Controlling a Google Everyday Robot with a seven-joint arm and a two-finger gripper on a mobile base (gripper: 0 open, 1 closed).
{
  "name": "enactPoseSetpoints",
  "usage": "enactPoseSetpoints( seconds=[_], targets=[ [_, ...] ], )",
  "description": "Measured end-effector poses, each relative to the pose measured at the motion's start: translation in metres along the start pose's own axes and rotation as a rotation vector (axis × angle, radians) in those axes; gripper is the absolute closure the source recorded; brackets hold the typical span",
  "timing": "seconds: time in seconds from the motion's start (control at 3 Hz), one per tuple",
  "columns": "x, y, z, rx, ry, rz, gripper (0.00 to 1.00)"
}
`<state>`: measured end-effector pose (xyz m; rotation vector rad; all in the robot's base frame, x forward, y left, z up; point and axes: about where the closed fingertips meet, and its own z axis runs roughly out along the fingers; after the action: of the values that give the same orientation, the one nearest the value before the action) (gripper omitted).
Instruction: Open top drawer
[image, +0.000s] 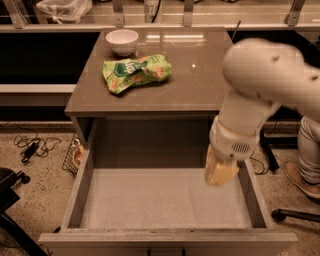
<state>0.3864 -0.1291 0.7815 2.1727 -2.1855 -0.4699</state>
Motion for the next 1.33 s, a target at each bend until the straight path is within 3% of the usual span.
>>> enactPoseSetpoints(
  seconds=[0.33,0.67,1.0,1.33],
  targets=[
    [-0.001,-0.025,-0.060,0.073,0.097,0.024,1.00],
    [0.032,-0.028,-0.100,0.184,0.076,0.094,1.00],
    [0.082,-0.027,-0.129,0.381,-0.003,0.194,1.00],
    [0.117,-0.038,-0.159,0.571,-0.093,0.212,1.00]
  ],
)
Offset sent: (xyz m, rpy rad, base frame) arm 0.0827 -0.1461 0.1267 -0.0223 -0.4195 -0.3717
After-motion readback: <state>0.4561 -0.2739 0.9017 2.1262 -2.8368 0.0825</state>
